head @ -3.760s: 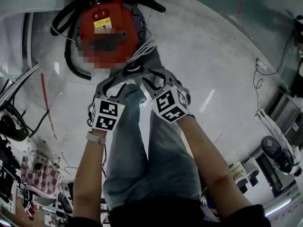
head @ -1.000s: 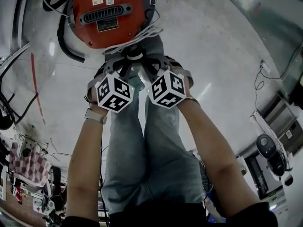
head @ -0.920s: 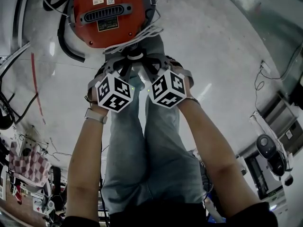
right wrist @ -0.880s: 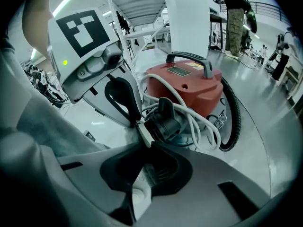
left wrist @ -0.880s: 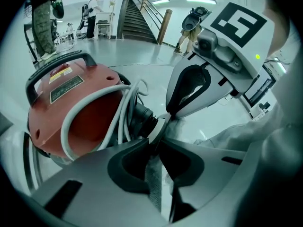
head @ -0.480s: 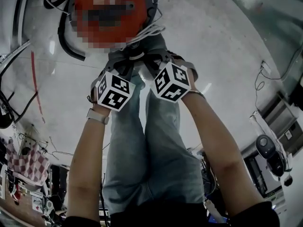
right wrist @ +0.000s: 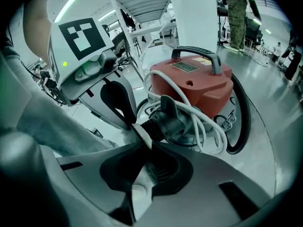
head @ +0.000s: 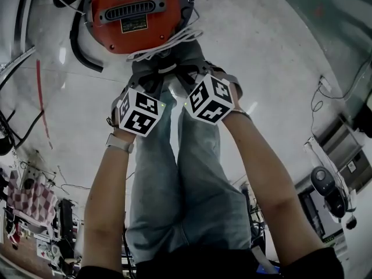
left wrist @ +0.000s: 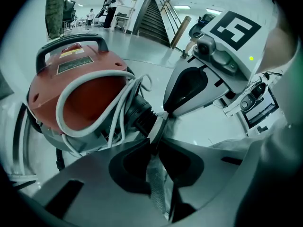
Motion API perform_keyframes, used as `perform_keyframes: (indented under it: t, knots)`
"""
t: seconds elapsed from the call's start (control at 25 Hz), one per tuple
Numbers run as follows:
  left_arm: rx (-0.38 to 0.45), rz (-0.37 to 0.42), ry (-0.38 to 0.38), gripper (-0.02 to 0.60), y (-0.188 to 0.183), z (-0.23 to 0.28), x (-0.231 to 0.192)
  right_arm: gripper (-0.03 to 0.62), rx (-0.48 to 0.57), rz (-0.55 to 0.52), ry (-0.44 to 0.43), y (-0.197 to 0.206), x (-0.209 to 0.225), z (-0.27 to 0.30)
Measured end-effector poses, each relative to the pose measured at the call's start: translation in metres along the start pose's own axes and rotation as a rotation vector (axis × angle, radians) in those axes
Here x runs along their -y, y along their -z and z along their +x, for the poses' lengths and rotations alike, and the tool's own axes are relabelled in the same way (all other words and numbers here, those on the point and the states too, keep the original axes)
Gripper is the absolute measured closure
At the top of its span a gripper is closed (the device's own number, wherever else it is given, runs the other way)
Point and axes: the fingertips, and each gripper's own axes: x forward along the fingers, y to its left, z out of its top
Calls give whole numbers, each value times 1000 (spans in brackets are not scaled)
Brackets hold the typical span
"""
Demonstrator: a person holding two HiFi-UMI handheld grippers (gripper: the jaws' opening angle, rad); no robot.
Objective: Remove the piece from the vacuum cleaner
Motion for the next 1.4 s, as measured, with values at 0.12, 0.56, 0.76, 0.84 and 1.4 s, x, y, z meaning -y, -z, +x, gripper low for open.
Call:
perform_keyframes:
  t: [0.12,0.56,0.76,0.84,1.4]
  knots:
    - [-1,1,-3,508,0,0,3,530,0,-1,3,2,-2,-2]
    - [2,-4,-7,512,9,-2,11,530,-3,-21,6,4,-12,-1]
    - [-37,82,-37,514,18,-4,18,537,-9,-45,-3,13,-26,1]
    - [-65,135,-35,514,28,-1,26,542,-29,-61,-26,23,-40,6]
    - [-126,212,43,512,69,-9,94,543,-30,22,-100,66,-111,-9]
